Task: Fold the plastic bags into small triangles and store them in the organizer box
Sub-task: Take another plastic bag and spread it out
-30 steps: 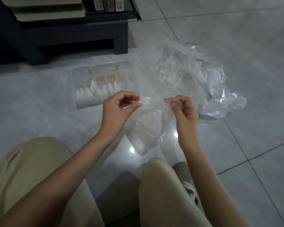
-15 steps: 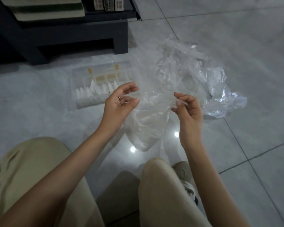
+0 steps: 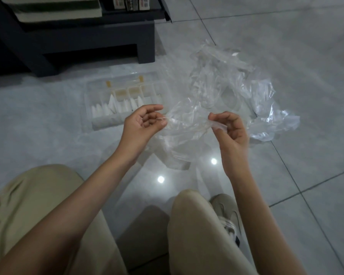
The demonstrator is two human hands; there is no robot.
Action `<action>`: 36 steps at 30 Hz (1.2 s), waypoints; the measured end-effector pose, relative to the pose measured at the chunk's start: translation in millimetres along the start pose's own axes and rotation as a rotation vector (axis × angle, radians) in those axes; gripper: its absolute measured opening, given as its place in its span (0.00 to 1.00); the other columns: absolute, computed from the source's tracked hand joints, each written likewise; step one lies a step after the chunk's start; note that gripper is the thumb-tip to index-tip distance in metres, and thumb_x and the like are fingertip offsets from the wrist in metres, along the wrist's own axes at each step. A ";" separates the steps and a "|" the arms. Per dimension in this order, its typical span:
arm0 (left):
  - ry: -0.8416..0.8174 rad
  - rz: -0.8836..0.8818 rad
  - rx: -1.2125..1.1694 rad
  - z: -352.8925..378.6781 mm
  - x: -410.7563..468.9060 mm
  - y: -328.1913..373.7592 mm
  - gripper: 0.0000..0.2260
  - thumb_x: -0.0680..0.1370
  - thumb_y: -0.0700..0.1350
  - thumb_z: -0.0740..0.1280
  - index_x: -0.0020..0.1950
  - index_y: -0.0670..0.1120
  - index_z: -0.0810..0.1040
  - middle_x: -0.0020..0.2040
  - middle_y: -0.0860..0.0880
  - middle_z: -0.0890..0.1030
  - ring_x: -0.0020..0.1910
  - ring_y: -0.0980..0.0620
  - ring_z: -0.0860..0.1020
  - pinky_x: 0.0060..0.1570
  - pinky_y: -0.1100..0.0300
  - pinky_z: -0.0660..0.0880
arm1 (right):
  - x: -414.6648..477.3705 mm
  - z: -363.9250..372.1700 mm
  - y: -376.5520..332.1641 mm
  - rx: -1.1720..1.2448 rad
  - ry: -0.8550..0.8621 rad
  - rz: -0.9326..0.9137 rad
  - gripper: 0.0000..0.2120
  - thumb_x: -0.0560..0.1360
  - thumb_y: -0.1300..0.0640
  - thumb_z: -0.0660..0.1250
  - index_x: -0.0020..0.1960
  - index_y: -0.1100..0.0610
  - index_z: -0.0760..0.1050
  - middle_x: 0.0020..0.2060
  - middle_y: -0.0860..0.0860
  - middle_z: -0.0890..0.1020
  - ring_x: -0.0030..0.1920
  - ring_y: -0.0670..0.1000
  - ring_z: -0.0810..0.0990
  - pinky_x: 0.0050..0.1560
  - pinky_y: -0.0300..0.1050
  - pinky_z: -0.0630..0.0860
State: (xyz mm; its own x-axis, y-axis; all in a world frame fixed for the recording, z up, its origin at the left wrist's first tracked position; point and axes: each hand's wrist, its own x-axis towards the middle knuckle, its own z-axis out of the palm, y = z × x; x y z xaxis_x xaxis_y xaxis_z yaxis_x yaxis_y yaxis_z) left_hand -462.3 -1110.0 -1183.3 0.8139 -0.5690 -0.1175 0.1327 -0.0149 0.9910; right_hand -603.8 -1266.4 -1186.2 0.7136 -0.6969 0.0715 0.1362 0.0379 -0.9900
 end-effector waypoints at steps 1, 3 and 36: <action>0.003 0.010 0.006 -1.0 0.6 0.1 0.14 0.74 0.31 0.70 0.57 0.42 0.77 0.42 0.51 0.79 0.43 0.59 0.78 0.50 0.67 0.76 | -0.1 -0.6 -0.8 -0.017 -0.012 -0.002 0.12 0.75 0.72 0.64 0.51 0.56 0.75 0.50 0.51 0.82 0.56 0.50 0.80 0.58 0.41 0.74; 0.014 0.036 0.015 -2.6 1.8 1.1 0.12 0.74 0.32 0.70 0.54 0.44 0.78 0.43 0.51 0.79 0.43 0.59 0.78 0.50 0.67 0.75 | 0.0 -1.6 -1.3 -0.035 -0.007 0.015 0.08 0.76 0.68 0.65 0.50 0.56 0.77 0.49 0.52 0.82 0.54 0.49 0.81 0.56 0.40 0.74; 0.532 -0.020 0.036 -14.5 19.4 -24.6 0.06 0.81 0.36 0.59 0.50 0.46 0.71 0.46 0.54 0.71 0.39 0.61 0.78 0.28 0.66 0.76 | -3.7 3.8 5.2 -0.339 -0.210 0.124 0.06 0.77 0.60 0.63 0.46 0.54 0.78 0.37 0.48 0.83 0.37 0.46 0.79 0.39 0.36 0.74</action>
State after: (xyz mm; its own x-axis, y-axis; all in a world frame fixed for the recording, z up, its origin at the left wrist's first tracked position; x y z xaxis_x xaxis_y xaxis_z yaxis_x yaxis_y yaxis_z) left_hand -441.6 -1108.8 -1210.9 0.9870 -0.0730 -0.1430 0.1392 -0.0552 0.9887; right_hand -603.0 -1260.9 -1191.1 0.8399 -0.5392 -0.0620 -0.1683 -0.1502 -0.9742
